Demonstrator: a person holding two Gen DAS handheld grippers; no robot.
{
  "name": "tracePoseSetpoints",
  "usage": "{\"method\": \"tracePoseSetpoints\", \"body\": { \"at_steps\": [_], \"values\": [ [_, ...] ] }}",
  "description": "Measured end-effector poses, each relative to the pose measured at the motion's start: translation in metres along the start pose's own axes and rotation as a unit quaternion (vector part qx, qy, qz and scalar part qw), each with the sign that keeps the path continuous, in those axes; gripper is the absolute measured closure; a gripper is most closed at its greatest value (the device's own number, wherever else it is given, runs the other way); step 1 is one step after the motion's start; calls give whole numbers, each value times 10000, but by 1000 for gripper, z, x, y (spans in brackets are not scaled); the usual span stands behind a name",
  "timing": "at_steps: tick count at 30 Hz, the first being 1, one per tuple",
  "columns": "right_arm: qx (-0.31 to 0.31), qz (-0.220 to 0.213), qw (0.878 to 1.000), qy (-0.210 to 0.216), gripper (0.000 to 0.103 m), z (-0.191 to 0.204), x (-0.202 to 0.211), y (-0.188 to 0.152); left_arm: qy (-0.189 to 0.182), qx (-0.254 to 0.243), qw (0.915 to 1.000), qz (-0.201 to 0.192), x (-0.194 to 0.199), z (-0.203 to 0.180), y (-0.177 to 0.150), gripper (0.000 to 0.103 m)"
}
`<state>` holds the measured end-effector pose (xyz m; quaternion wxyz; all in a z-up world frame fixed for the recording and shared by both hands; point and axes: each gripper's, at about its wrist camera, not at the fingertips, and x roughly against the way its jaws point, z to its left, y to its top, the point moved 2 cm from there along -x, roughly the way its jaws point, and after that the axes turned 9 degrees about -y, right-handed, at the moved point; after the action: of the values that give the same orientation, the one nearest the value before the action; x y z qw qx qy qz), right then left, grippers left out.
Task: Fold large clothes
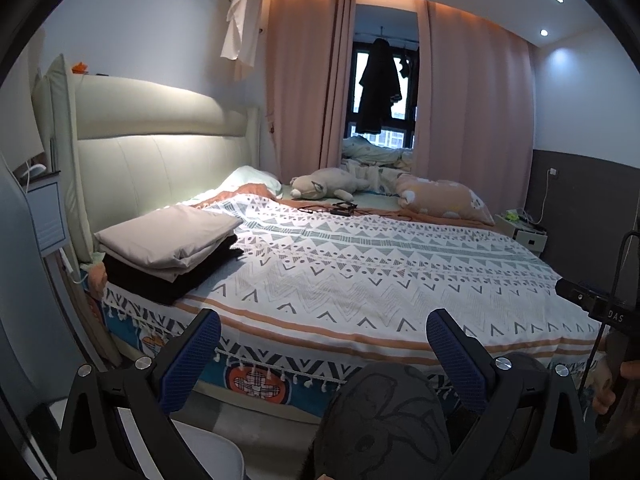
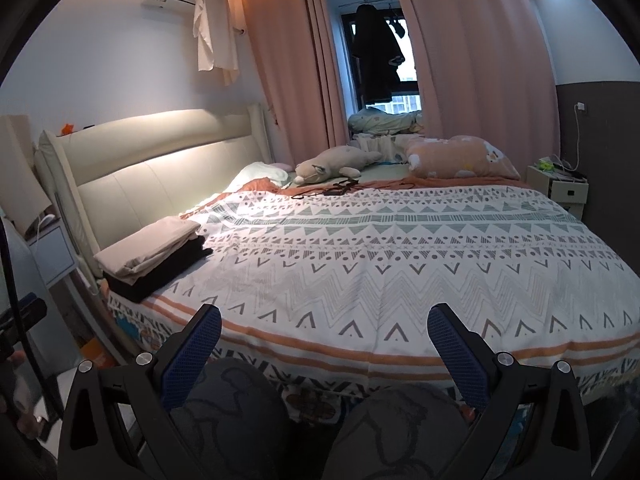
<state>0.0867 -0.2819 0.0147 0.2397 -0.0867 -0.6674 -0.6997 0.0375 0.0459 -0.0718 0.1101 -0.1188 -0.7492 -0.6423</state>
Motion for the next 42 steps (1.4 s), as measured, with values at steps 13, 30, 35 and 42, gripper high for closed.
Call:
{"method": "tracePoseSetpoints", "body": {
  "at_steps": [13, 30, 35, 42],
  "values": [
    [-83, 101, 9999, 47, 0, -2, -6, 2, -15, -4, 10000, -11, 4, -2, 2, 0],
    [-119, 137, 9997, 163, 0, 9, -4, -1, 58, -15, 10000, -46, 19, 1, 1, 0],
    [-108, 147, 9997, 159, 0, 11, -3, -2, 55, -15, 10000, -43, 20, 1, 0, 0],
    [-124, 144, 9997, 165, 0, 12, -3, -1, 72, -74, 9999, -21, 20, -1, 0, 0]
  ]
}}
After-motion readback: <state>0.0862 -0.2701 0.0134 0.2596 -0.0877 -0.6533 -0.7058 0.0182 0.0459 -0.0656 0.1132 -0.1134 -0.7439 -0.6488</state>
